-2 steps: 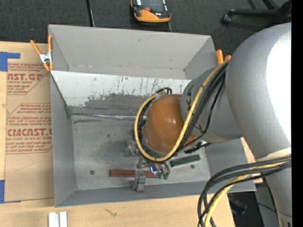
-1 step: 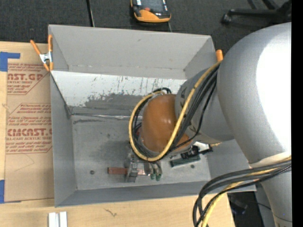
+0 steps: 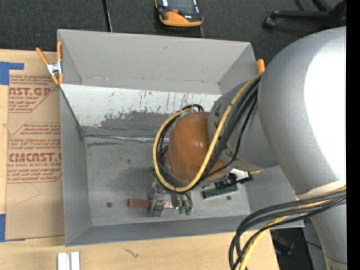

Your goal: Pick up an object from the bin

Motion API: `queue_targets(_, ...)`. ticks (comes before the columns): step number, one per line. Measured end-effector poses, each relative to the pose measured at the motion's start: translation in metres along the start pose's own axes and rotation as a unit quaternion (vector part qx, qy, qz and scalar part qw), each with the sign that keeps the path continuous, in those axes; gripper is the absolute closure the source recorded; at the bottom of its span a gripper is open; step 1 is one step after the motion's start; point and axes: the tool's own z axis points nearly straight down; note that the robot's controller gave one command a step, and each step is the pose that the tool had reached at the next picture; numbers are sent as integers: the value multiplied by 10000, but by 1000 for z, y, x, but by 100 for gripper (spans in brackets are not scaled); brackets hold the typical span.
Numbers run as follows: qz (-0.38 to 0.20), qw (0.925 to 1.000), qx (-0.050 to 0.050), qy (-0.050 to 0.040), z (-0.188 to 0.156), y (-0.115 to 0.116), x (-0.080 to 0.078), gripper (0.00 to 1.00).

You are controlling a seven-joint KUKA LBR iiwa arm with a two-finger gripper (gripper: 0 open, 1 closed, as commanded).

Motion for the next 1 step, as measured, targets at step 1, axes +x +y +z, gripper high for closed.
queue_targets(1,2,10000,14,51,-13,-1,3,100)
